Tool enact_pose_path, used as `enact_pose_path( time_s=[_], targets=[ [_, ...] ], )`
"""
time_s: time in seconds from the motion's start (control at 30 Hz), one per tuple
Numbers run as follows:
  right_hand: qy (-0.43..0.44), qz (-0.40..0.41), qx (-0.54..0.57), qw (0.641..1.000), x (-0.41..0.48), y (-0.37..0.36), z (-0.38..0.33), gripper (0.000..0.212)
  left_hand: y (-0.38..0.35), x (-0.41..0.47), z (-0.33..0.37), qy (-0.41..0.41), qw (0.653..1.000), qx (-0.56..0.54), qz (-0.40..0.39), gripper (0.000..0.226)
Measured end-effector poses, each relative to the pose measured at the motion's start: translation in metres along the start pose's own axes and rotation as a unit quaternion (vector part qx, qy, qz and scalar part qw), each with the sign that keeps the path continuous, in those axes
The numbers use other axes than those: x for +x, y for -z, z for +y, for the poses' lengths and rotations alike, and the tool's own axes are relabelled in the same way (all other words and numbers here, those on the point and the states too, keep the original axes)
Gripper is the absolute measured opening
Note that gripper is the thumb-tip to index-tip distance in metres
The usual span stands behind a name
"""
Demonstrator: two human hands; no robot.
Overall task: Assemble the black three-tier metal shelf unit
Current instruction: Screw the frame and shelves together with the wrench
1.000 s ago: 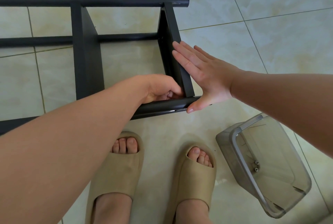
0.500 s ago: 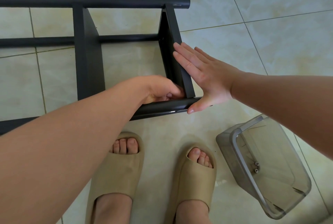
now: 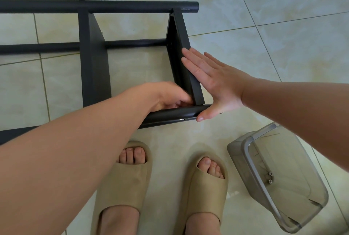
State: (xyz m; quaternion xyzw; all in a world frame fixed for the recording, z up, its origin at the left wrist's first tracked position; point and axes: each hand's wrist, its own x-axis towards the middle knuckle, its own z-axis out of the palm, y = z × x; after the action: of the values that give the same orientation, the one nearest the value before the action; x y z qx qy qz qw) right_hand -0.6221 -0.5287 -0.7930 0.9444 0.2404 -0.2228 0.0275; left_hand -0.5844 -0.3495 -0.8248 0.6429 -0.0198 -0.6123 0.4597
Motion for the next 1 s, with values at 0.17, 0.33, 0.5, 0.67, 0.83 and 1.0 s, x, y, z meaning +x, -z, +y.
enact_pose_path(
  time_s=[0.17,0.33,0.5,0.67,0.83,1.0],
  targets=[
    [0.002,0.005,-0.001,1.0,-0.0002,-0.0007,-0.0005,0.144,-0.0006,-0.0007,0.0001,-0.008,1.0,-0.015,-0.002,0.019],
    [0.002,0.006,-0.002,1.0,0.0003,-0.0016,0.0002,0.144,0.0014,0.0029,-0.0021,-0.011,0.999,-0.04,-0.014,0.02],
    [0.002,0.006,-0.001,1.0,0.0,-0.0015,0.0004,0.144,0.001,0.0,-0.0001,0.006,1.0,-0.005,-0.027,0.017],
    [0.005,0.004,0.001,1.0,0.0003,-0.0018,0.0007,0.144,0.0015,0.0018,-0.0007,-0.026,1.0,0.003,-0.002,0.019],
    [0.005,0.005,0.003,1.0,0.0007,-0.0029,0.0013,0.144,0.002,0.0025,-0.0008,-0.04,0.999,0.007,0.006,0.018],
    [0.005,0.006,0.005,1.0,0.0011,-0.0029,0.001,0.144,0.0014,0.0028,-0.0003,-0.056,0.998,-0.016,-0.012,0.018]
  ],
)
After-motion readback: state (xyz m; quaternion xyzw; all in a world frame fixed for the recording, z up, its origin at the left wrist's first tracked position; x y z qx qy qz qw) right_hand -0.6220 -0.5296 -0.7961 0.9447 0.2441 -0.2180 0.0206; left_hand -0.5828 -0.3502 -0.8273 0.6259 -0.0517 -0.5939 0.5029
